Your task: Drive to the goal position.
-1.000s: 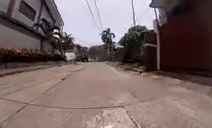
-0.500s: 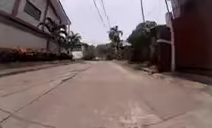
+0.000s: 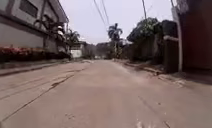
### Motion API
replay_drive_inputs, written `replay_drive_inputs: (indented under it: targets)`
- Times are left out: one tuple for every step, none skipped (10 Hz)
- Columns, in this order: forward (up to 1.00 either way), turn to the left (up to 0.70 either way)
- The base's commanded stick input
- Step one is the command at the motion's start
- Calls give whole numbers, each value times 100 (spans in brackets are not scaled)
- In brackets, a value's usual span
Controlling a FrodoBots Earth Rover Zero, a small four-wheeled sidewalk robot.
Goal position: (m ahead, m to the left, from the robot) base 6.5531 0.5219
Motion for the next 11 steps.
replay_drive_inputs:
  targets:
    - [100, 3]
    - [100, 3]
    - [100, 3]
    - [100, 3]
    - [100, 3]
    - [100, 3]
    - [100, 3]
    - [100, 3]
    - [100, 3]
    - [100, 3]
    - [100, 3]
